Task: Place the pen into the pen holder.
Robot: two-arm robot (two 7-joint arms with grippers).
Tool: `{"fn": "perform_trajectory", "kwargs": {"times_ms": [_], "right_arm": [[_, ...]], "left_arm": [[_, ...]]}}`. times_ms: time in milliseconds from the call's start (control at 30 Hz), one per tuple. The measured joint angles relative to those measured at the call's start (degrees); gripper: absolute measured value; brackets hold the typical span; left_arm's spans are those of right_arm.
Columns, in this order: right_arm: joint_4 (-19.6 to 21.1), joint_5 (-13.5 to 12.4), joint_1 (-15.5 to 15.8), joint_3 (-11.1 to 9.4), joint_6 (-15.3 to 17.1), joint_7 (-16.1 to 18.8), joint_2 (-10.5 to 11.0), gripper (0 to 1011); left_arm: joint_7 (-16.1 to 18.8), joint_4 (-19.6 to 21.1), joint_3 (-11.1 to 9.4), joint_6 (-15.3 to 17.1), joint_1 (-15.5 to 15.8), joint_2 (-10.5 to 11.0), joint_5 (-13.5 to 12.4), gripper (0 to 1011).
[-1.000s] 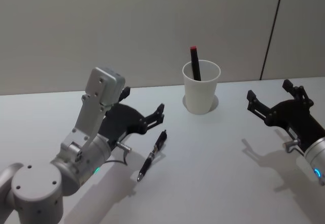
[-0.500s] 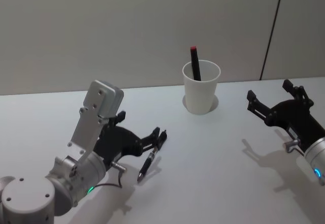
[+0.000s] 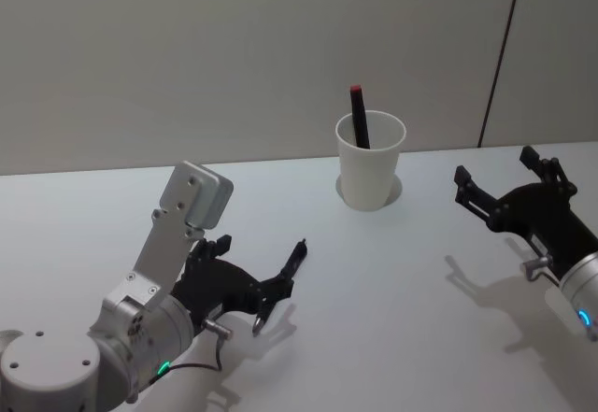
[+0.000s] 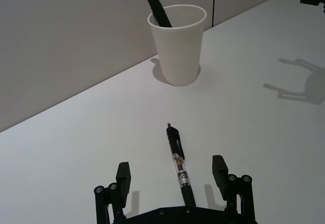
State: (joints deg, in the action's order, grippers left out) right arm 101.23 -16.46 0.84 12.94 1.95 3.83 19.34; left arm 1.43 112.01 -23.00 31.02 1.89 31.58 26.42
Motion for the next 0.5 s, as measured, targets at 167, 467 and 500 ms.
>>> {"fn": "perform_trajectory", "kwargs": {"times_ms": [167,467,500], "right_arm": [[0.0,0.0,0.0,0.0,0.0,0.0,0.0,1002],[0.0,0.0,0.0,0.0,0.0,0.0,0.0,1002],[0.0,0.0,0.0,0.0,0.0,0.0,0.0,1001]], "left_arm": [[-0.4,0.1,0.0,2.1,0.0,-0.4,0.2,1001],[-0.8,0.0,-0.4,4.6,0.5,-1.5,0.0,1001],[-0.9,-0.1,-0.5,5.0,0.5,-1.7,-0.2,1001]]}}
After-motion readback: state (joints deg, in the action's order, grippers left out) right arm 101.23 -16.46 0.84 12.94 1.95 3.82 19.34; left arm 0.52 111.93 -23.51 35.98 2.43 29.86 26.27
